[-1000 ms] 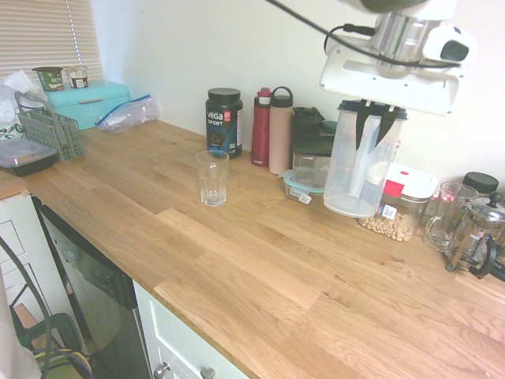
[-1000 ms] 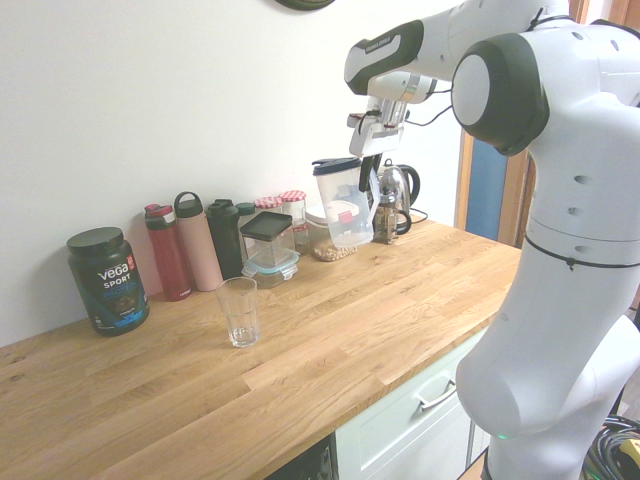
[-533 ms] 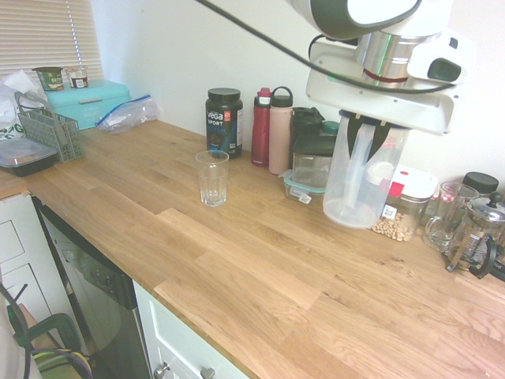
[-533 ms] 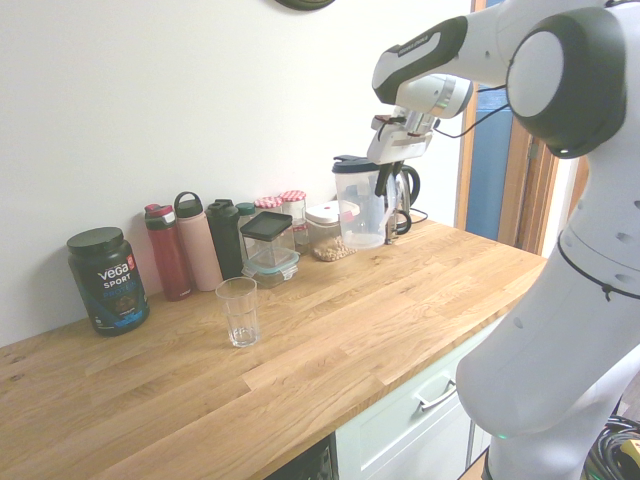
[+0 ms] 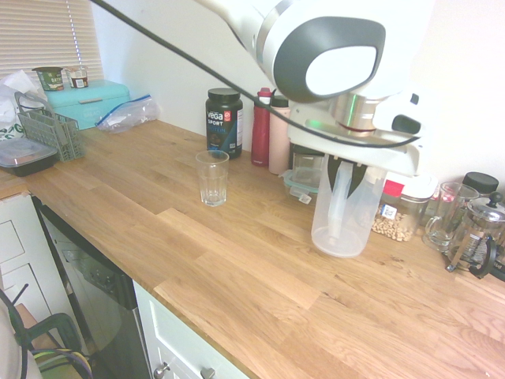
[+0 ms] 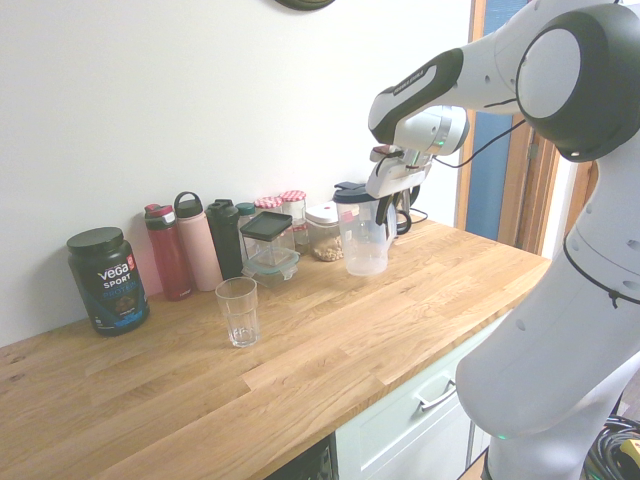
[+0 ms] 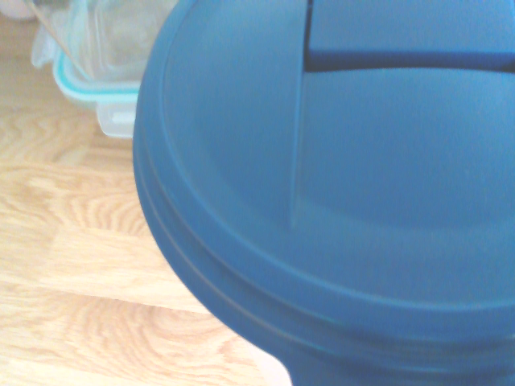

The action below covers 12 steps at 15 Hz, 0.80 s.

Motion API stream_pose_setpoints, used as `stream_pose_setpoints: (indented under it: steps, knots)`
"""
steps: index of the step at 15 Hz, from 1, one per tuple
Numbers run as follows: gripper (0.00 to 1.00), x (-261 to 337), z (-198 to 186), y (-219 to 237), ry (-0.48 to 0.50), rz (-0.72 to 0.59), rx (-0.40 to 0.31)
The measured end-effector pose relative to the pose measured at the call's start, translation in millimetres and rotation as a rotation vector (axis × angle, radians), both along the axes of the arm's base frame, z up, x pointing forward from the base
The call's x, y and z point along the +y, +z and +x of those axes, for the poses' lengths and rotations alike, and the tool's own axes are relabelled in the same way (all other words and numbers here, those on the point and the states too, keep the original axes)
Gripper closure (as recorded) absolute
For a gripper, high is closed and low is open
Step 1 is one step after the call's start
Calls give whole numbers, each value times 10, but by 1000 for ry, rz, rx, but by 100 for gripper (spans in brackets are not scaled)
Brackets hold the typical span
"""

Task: Pour me some water

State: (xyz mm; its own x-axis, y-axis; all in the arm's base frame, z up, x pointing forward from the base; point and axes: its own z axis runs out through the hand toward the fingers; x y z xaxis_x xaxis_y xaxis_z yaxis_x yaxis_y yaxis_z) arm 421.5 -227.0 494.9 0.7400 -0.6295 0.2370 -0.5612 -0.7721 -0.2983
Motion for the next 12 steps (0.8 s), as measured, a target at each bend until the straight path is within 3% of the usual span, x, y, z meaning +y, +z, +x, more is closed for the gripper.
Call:
stream_pose_setpoints:
  steps: [4,5,12]
  knots:
    - [100,102,-54,-215,5,-1,11]
    - [0,110,-68,-262,5,-1,14]
    - [0,134,-100,-385,3,-8,18]
